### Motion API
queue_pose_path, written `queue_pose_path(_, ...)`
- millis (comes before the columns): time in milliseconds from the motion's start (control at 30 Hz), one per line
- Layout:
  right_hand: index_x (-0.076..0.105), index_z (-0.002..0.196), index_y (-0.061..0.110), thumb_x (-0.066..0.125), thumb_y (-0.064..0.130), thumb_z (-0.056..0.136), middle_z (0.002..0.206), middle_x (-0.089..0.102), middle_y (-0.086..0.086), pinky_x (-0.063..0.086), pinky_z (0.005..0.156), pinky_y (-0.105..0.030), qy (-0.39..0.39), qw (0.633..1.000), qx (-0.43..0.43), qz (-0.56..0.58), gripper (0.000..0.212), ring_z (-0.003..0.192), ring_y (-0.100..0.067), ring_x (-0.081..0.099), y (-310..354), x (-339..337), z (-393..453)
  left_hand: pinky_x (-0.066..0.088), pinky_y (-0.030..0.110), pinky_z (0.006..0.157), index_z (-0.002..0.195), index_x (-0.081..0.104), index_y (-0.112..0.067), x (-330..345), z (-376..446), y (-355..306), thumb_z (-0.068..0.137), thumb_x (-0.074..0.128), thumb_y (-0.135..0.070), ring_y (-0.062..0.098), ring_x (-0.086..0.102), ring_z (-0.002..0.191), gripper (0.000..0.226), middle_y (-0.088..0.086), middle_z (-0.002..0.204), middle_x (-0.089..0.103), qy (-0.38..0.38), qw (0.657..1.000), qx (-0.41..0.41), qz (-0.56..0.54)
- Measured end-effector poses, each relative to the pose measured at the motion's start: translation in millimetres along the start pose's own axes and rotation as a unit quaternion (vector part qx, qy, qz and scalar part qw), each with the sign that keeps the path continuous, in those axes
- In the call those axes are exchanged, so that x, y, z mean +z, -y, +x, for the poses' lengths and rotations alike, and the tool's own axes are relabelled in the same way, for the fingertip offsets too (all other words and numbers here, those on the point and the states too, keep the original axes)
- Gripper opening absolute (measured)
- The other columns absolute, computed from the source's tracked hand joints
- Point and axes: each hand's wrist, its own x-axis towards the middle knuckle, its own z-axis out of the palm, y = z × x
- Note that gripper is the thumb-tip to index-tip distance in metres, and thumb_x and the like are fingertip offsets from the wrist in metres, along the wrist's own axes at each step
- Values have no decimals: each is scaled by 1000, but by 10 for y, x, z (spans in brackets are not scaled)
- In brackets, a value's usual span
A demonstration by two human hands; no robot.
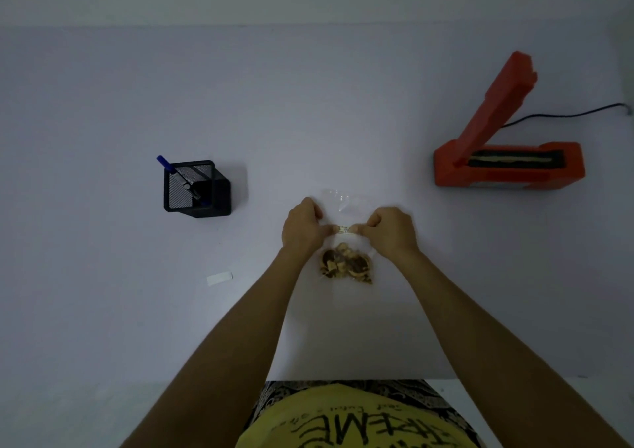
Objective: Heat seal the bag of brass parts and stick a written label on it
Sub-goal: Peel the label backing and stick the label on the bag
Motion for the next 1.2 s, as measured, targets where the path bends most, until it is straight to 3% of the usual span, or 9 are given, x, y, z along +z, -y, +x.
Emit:
queue_pose_path(133, 64, 73, 7, 81, 35, 75, 63, 58, 3, 39, 50, -19, -12, 1000, 3, 13, 33, 62, -15, 56, -18, 9, -11, 38, 28, 62, 86, 46, -15, 32, -1, -15, 70, 81, -26, 17, 51, 75, 40, 2, 87, 55, -3, 1000, -10, -16)
queue_pose_path(267, 64, 73, 4, 81, 40, 74, 63, 59, -3, 38, 48, -22, -15, 1000, -5, 4, 40, 55, -14, 51, 11, 45, -40, 34, 22, 53, 86, 46, -15, 22, 16, -12, 69, 83, -26, 16, 49, 74, 42, 1, 86, 53, -5, 1000, -7, -13)
queue_pose_path(467, 59, 70, 12, 81, 24, 77, 69, 63, -2, 43, 52, -20, 24, 999, 8, 46, 26, 65, -18, 60, -15, -36, -10, 33, 21, 53, 87, 48, -15, 6, -14, -2, 69, 82, -23, 15, 50, 73, 39, 0, 86, 55, -7, 999, -15, -37)
queue_pose_path(667, 59, 97, 12, 78, 22, 79, 78, 59, 3, 41, 59, -22, -46, 992, 19, 112, 29, 71, -13, 56, -92, -60, -192, 35, 15, 56, 90, 54, -15, -100, -150, 16, 75, 77, -40, 1, 50, 68, 37, -10, 76, 53, -28, 996, 0, -89)
queue_pose_path(800, 54, 110, 9, 79, 29, 78, 92, 59, -3, 39, 68, -25, -85, 990, 48, 107, 45, 79, -17, 55, -161, -49, -316, 44, 26, 68, 96, 57, -13, -164, -275, 155, 88, 63, -40, 16, 58, 82, 30, -3, 86, 60, -86, 995, -24, -50)
queue_pose_path(900, 59, 98, 11, 79, 31, 78, 93, 65, -4, 49, 72, -30, -68, 987, 84, 119, 35, 83, -22, 64, -204, -3, -343, 45, 29, 71, 99, 58, -11, -149, -344, 235, 90, 59, -42, 17, 58, 83, 32, -2, 88, 60, -61, 997, -44, -10)
queue_pose_path(1000, 64, 73, 15, 78, 18, 79, 83, 72, -12, 59, 70, -37, -26, 964, 124, 233, 16, 70, -22, 68, -196, 42, -333, 48, 31, 72, 99, 58, -12, -89, -371, 248, 87, 63, -43, 20, 62, 83, 34, 0, 88, 64, -39, 997, -59, -35)
queue_pose_path(1100, 69, 84, 9, 74, 5, 81, 89, 70, -14, 56, 63, -28, 20, 923, 163, 348, 7, 73, -20, 66, -147, 46, -291, 46, 29, 75, 106, 59, -10, -78, -351, 237, 85, 68, -36, 18, 59, 88, 35, -1, 92, 59, -35, 996, -69, -52)
queue_pose_path(1200, 70, 90, 8, 75, 5, 80, 88, 70, -12, 56, 66, -27, 25, 915, 157, 371, 11, 78, -21, 66, -68, 6, -161, 51, 35, 87, 106, 62, -10, -117, -254, 243, 82, 72, -29, 21, 61, 94, 33, 2, 97, 62, -36, 989, -89, -116)
